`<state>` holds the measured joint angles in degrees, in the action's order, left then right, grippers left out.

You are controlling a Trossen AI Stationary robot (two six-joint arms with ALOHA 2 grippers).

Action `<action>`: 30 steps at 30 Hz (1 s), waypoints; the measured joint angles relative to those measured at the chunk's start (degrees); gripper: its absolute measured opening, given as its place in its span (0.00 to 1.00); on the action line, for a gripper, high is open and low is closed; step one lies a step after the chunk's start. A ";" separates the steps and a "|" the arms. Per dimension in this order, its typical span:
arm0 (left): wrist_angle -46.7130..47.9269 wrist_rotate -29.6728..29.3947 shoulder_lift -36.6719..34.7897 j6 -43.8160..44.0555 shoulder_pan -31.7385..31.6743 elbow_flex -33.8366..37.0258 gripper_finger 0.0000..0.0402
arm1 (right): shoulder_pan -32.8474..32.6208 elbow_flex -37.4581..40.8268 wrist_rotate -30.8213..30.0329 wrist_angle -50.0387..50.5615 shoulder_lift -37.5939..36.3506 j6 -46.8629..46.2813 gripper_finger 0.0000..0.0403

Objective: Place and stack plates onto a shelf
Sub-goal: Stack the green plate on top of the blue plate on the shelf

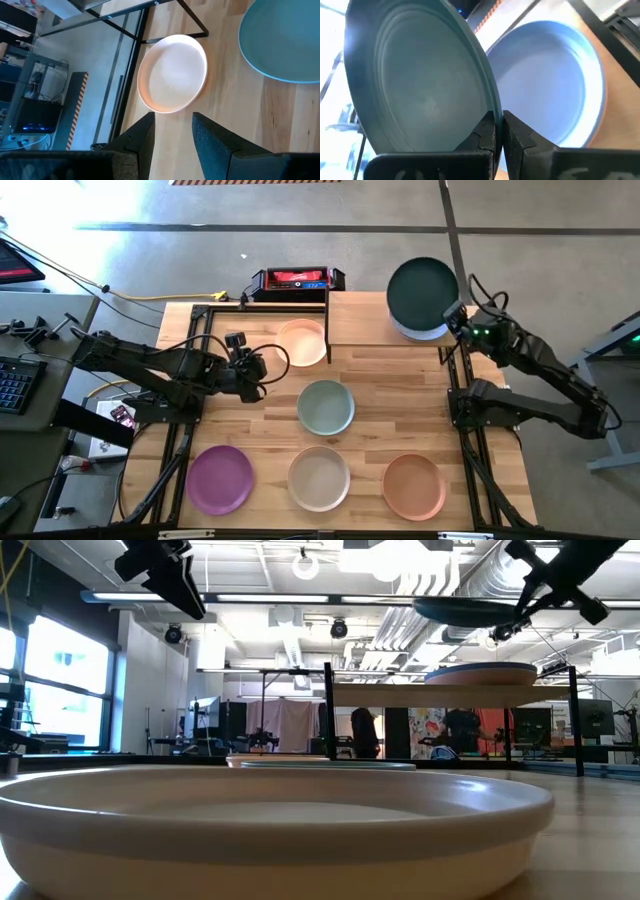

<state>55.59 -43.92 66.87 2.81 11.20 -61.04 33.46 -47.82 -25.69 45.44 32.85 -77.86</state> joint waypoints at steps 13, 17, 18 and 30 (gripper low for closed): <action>0.00 -0.08 0.00 0.00 0.00 0.00 0.29 | 4.27 0.01 7.73 9.22 2.88 -9.76 0.00; 0.00 -0.09 0.00 0.10 0.02 0.00 0.29 | 4.43 0.01 8.14 12.54 2.82 -12.15 0.00; 0.00 -0.09 0.00 0.13 0.02 0.00 0.29 | 4.43 0.01 8.15 12.52 2.79 -12.14 0.00; 0.01 -0.09 0.00 0.09 0.02 0.01 0.29 | 4.45 0.01 5.87 15.16 4.29 -13.38 0.00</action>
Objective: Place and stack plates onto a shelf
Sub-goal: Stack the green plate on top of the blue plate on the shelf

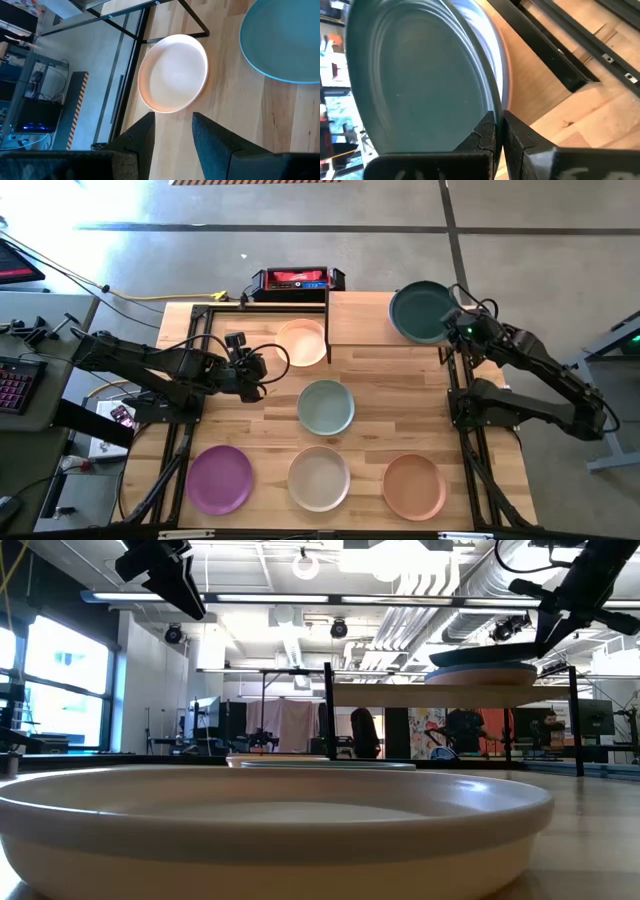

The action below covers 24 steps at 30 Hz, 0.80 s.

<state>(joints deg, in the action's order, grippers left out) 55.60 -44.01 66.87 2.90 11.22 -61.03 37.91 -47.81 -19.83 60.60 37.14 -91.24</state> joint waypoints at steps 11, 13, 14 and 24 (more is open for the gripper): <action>0.00 0.02 0.00 0.00 0.00 0.01 0.29 | 0.00 0.00 -1.02 -1.60 0.80 0.22 0.00; -0.01 0.03 0.00 0.02 0.00 0.01 0.29 | 0.00 0.00 -1.02 -1.62 0.79 0.90 0.00; -0.01 0.04 0.00 -0.01 0.00 0.01 0.29 | 0.00 0.00 -0.96 -1.66 0.80 1.30 0.00; -0.01 0.09 0.00 -0.02 0.00 0.01 0.29 | 0.00 0.00 -0.69 -1.73 0.77 1.73 0.00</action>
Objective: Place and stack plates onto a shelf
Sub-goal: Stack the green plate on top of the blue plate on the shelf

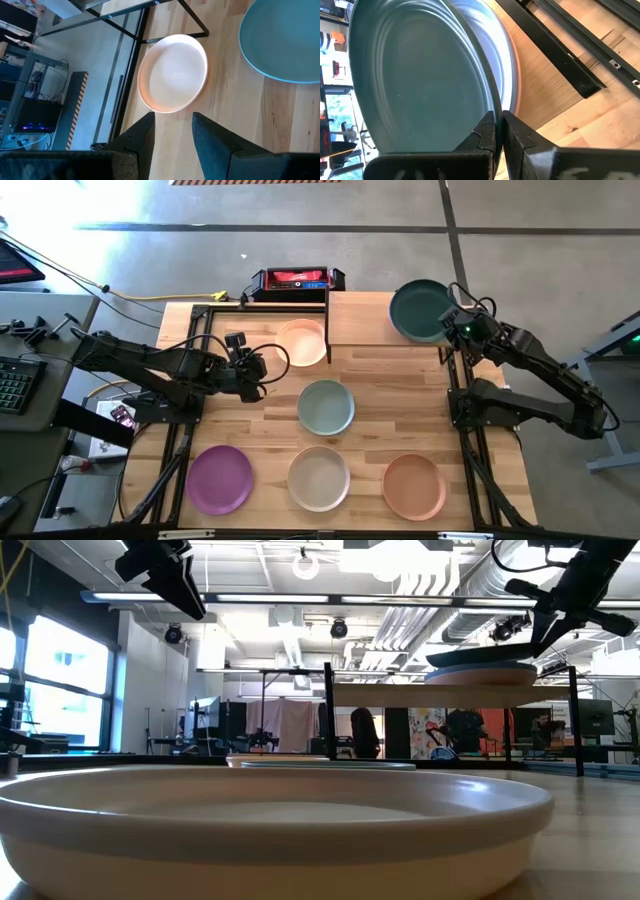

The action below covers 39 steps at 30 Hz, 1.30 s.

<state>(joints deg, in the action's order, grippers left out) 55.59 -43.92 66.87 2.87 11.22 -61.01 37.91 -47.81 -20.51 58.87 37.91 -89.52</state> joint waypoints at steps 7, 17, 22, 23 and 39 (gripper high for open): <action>0.00 0.09 0.00 -0.02 0.00 0.00 0.29 | -0.01 0.00 0.03 -0.42 0.00 0.00 0.00; 0.00 0.11 0.00 0.04 0.00 0.00 0.29 | -0.02 0.00 2.32 -0.66 0.00 4.42 0.00; -0.02 0.11 0.00 0.08 0.00 0.00 0.29 | -0.02 -0.01 1.13 -0.66 0.00 4.21 0.00; -0.02 0.13 0.00 0.26 0.02 0.00 0.29 | -0.02 -0.02 0.96 -0.66 0.00 4.18 0.00; -0.13 3.28 0.00 2.60 0.00 0.00 0.29 | 0.00 -0.02 -1.96 -1.25 0.00 4.19 0.16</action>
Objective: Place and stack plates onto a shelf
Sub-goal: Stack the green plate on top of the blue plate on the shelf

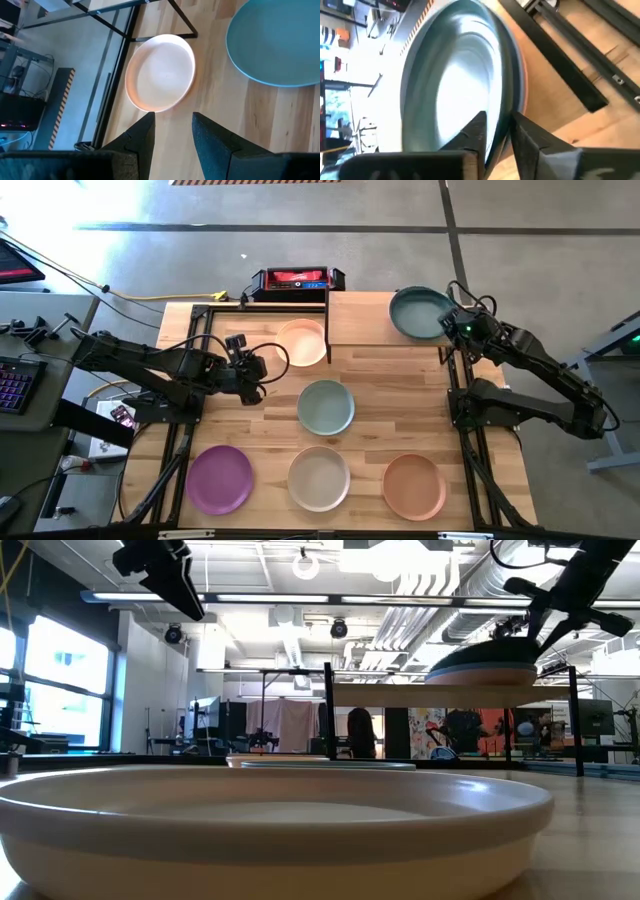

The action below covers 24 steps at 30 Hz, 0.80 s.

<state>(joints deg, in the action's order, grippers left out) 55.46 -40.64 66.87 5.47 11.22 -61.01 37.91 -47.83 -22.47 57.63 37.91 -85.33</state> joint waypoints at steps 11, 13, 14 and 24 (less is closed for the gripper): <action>-0.07 0.04 0.00 -0.15 -1.54 0.00 0.29 | -0.01 -0.02 -0.64 -0.02 -0.37 1.56 0.22; -0.09 0.04 0.00 -0.15 -1.84 0.00 0.29 | -0.02 -0.29 0.57 0.03 -0.95 3.10 0.22; -0.07 0.04 0.00 -0.15 -1.90 0.00 0.29 | 0.00 -0.53 1.04 0.15 -1.25 3.60 0.22; -0.09 0.17 0.00 -0.10 -1.90 0.00 0.29 | -0.02 -3.67 1.84 4.14 -2.38 7.38 0.22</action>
<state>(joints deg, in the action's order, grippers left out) 55.37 -40.47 66.87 5.37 9.32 -61.01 37.89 -51.51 -20.63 61.76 35.53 -77.95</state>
